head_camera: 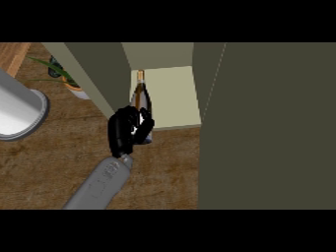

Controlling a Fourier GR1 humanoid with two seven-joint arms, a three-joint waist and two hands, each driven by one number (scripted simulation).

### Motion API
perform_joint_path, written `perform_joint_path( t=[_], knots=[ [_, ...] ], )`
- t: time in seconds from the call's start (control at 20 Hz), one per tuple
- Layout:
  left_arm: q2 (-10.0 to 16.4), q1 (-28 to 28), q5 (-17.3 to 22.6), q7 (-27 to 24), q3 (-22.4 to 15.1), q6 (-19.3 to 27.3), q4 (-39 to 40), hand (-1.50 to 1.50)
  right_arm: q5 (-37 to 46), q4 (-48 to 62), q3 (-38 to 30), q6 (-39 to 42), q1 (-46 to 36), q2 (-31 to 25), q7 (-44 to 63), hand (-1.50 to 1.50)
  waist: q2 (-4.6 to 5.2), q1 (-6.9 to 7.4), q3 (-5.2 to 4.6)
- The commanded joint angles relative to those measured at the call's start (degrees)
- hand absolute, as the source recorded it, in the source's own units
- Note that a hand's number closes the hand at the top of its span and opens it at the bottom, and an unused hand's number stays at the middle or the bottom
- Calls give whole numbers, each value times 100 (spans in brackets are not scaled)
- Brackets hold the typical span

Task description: Pick up the wine, place it into the cabinet and close the cabinet

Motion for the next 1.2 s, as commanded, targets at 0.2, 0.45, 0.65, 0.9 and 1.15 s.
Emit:
perform_joint_path(
  t=[0.2, 0.45, 0.65, 0.9, 1.15],
  knots=[
    [148, -1659, -519, 617, -208, -601, 1111, 150, -424, -254, 65, 28, 26, -15, 139, -150, 183, -221, -100],
    [-235, -2454, -392, 882, -84, -663, 1784, 150, -553, -260, -194, 32, 28, -73, 91, -150, 207, -195, -111],
    [-241, -2907, -97, 812, -65, -733, 2417, 150, -744, -256, -364, 198, -19, -250, 90, -150, 221, -177, -111],
    [-243, -3323, 29, 1048, -145, -663, 3092, 150, -796, -284, -351, 201, 130, -222, 98, -150, 235, -269, -110],
    [-244, -3590, -105, 1192, -274, -321, 3682, 150, -694, -218, -277, 233, -1, -202, 48, -150, 257, -270, -110]
  ],
)
